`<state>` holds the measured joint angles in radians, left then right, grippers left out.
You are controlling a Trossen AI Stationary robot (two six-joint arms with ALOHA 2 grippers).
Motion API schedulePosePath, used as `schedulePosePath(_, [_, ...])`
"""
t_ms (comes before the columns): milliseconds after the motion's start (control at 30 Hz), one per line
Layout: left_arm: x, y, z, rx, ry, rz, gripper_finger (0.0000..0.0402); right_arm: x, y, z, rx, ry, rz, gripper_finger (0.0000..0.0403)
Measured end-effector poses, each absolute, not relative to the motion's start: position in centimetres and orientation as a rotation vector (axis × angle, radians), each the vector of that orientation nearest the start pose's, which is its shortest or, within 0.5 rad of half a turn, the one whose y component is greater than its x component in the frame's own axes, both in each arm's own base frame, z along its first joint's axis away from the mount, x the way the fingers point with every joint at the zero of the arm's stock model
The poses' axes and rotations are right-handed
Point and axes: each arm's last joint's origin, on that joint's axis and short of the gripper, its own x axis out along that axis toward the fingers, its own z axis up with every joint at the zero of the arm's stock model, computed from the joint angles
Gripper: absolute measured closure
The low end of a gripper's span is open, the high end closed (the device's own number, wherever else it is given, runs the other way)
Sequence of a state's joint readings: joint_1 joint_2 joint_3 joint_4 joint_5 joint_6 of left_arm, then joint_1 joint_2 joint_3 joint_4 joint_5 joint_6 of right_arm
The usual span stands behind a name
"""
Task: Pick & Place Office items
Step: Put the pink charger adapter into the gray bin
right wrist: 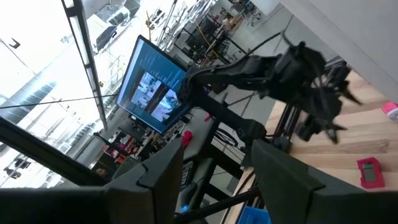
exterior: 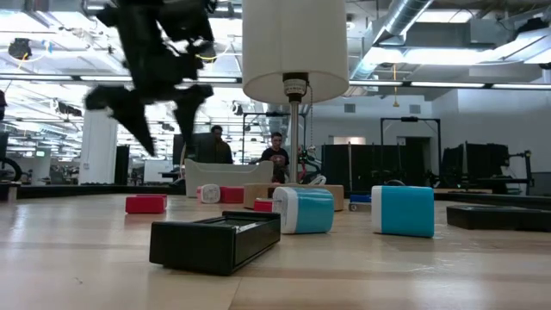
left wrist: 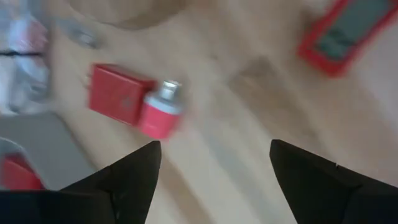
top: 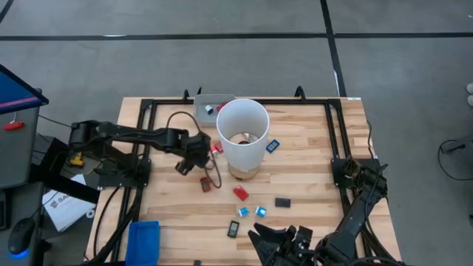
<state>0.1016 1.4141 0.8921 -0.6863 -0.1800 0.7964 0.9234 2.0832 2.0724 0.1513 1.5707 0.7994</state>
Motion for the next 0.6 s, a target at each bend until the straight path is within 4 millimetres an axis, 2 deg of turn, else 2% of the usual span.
schedulePosePath(100, [26.0, 3.9, 19.8, 0.846, 1.242, -0.283, 0.0106, 30.0, 35.3, 40.0, 0.895, -0.298, -0.594, 0.0219])
schedulePosePath(233, [26.3, 4.7, 18.7, 0.881, 1.279, -0.323, 0.0115, 29.7, 35.5, 40.0, 0.893, -0.293, -0.588, 0.0219])
schedulePosePath(400, [27.6, 5.6, 18.5, 0.975, 1.215, -0.241, 0.0154, 29.7, 35.5, 40.0, 0.887, -0.291, -0.588, 0.0219])
schedulePosePath(600, [27.6, 6.4, 18.7, 0.895, 1.188, -0.137, 0.0204, 29.5, 35.7, 40.0, 0.9, -0.293, -0.582, 0.0219])
